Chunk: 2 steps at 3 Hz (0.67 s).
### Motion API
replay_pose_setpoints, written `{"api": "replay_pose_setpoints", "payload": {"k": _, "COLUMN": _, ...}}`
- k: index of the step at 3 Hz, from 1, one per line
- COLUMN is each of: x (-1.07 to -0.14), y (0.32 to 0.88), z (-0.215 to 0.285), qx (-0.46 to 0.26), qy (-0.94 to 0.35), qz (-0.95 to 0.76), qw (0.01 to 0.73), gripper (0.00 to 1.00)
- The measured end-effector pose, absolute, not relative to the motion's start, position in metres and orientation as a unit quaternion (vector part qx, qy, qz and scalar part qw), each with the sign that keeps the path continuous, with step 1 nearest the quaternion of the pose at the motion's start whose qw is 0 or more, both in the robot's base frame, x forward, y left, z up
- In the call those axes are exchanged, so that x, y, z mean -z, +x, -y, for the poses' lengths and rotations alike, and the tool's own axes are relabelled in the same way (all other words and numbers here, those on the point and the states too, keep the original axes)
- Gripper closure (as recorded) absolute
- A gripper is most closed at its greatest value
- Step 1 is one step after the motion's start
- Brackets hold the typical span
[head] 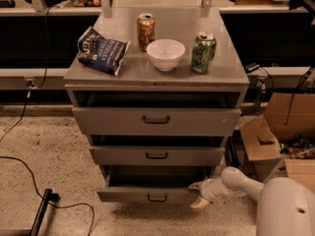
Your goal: Open bottom drawer
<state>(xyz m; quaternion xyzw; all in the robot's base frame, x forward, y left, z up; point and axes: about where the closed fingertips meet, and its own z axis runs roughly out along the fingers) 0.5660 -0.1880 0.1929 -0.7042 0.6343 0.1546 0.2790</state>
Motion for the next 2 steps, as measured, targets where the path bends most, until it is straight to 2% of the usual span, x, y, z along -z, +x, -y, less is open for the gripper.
{"api": "replay_pose_setpoints", "payload": {"k": 1, "x": -0.202, "y": 0.519, "z": 0.195, "qx": -0.22, "qy": -0.69, "qz": -0.638, "qw": 0.26, "gripper": 0.38}}
{"api": "replay_pose_setpoints", "payload": {"k": 2, "x": -0.225, "y": 0.494, "z": 0.194, "qx": -0.276, "qy": -0.674, "qz": -0.625, "qw": 0.282, "gripper": 0.19}}
